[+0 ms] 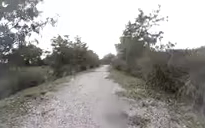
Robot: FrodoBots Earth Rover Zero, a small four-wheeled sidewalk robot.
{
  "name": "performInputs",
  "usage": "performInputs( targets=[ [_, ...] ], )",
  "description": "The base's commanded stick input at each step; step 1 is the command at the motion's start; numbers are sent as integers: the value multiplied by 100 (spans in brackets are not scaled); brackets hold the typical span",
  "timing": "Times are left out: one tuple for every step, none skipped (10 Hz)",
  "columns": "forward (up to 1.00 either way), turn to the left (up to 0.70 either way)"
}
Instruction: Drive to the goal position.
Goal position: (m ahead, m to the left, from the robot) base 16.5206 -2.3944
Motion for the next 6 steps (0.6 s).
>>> performInputs(
  targets=[
    [70,0],
    [70,0],
    [70,0],
    [70,0],
    [70,0],
    [70,0]
  ],
)
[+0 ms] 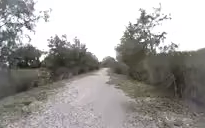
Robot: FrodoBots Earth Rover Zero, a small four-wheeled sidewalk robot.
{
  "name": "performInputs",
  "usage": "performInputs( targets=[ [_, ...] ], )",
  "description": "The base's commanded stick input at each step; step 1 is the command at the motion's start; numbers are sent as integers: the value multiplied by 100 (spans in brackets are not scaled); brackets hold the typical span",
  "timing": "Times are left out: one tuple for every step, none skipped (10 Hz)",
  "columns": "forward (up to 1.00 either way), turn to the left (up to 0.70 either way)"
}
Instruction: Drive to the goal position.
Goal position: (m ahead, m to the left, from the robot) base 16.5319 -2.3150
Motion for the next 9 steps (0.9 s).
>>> performInputs(
  targets=[
    [70,0],
    [70,0],
    [70,0],
    [70,0],
    [70,0],
    [70,0],
    [70,0],
    [70,0],
    [70,0]
  ],
)
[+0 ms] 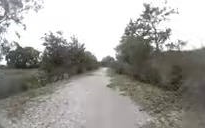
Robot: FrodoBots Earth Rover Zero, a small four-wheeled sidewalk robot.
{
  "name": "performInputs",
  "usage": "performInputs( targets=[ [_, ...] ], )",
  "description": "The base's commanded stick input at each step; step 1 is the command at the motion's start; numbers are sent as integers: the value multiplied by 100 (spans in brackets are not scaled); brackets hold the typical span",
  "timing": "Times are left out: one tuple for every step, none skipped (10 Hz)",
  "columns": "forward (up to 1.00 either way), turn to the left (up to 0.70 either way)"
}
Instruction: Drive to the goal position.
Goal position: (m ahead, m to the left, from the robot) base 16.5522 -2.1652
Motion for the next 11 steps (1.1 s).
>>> performInputs(
  targets=[
    [70,0],
    [70,0],
    [70,0],
    [70,27],
    [70,35],
    [70,0],
    [70,0],
    [70,0],
    [70,0],
    [70,0],
    [70,0]
  ],
)
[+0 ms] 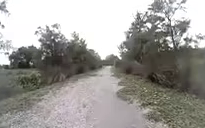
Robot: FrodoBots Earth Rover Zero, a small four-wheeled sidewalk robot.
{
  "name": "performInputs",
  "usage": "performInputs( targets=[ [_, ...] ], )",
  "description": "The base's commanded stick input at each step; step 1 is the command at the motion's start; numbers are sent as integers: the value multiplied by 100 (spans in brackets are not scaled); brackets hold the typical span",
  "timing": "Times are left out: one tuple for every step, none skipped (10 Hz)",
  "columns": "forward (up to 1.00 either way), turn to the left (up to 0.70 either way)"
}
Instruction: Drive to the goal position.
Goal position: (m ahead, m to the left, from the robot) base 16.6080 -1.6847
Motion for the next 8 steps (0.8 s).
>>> performInputs(
  targets=[
    [70,0],
    [70,0],
    [70,0],
    [70,0],
    [70,0],
    [70,0],
    [70,0],
    [70,0]
  ],
)
